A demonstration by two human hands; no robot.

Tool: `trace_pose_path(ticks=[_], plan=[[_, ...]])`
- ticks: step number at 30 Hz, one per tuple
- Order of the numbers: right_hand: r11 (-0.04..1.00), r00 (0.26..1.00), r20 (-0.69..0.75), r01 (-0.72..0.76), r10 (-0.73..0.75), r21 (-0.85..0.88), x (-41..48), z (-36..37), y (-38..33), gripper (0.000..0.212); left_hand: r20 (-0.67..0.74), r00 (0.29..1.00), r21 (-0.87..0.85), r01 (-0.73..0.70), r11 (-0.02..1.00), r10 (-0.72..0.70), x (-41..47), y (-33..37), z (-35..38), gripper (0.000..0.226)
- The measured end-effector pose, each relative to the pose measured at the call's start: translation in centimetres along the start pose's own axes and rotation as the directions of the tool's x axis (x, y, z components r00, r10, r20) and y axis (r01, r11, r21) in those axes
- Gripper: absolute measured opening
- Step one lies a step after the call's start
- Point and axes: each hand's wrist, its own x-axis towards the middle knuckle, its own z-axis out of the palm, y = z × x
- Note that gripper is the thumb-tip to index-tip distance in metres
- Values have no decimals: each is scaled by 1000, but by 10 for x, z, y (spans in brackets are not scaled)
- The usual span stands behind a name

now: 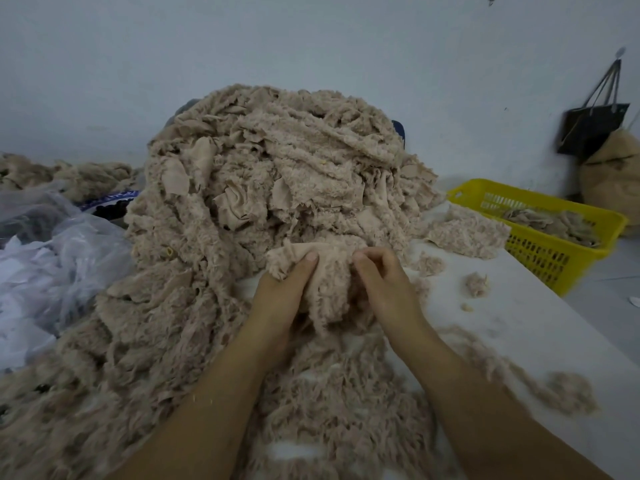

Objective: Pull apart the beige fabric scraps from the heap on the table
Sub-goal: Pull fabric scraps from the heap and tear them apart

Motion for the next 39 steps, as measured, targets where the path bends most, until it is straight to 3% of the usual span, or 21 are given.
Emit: trace_pose_path(ticks=[2,5,8,10,11,13,14,17,19,23,26,27,30,31,33,34,37,39], plan=[[980,983,45,182,-179,-80,-7,1,0,24,-72,997,22,-23,999,25,-1,3,0,20],[863,929,229,357,-290,-358,-14,15,0,42,-138,990,9,-43,999,43,-3,7,-1,24],[682,872,332,489,-360,-545,-10,22,6,29,-169,985,12,-45,999,47,-6,9,0,30],[741,896,248,444,-368,-503,-5,17,8,19,-179,981,66,-69,995,80,-4,11,0,32],[814,930,170,366,-324,-450,-2,12,9,23,-188,979,61,-74,995,84,-3,12,0,31],[970,993,22,117,-115,-211,2,4,9,32,-204,977,-4,-64,998,62,-1,14,1,32],[1000,1000,17,-13,14,-29,3,2,7,33,-203,978,-36,-48,998,40,-1,14,1,34],[865,954,206,-285,217,413,6,-2,4,20,-193,980,-159,19,987,-50,-1,14,3,33],[789,926,302,-355,224,502,4,-2,0,28,-162,980,-251,72,965,-115,1,15,3,32],[735,915,335,-384,224,559,4,-6,0,28,-55,961,-326,237,915,-269,0,18,-1,34],[724,912,347,-392,221,568,6,-7,0,34,-11,952,-328,287,900,-307,-2,19,-1,34],[751,914,348,-376,207,543,5,-6,-1,35,-4,952,-331,287,899,-305,-3,19,-1,34],[916,917,374,-263,139,304,0,-1,4,77,17,960,-335,268,903,-279,-3,20,0,38],[962,923,370,-189,105,198,-3,3,5,76,25,962,-336,264,904,-271,-3,21,0,39],[996,945,326,-40,13,76,-6,8,9,34,24,962,-339,264,903,-273,-3,21,1,39],[996,959,282,-14,-12,92,-6,9,9,24,14,962,-343,262,902,-274,-3,21,2,37],[963,984,107,-166,146,214,1,8,6,35,-82,962,-420,205,884,-261,1,20,1,30],[915,970,71,-243,233,322,6,0,4,39,-170,950,-541,132,831,-262,6,24,-9,26]])
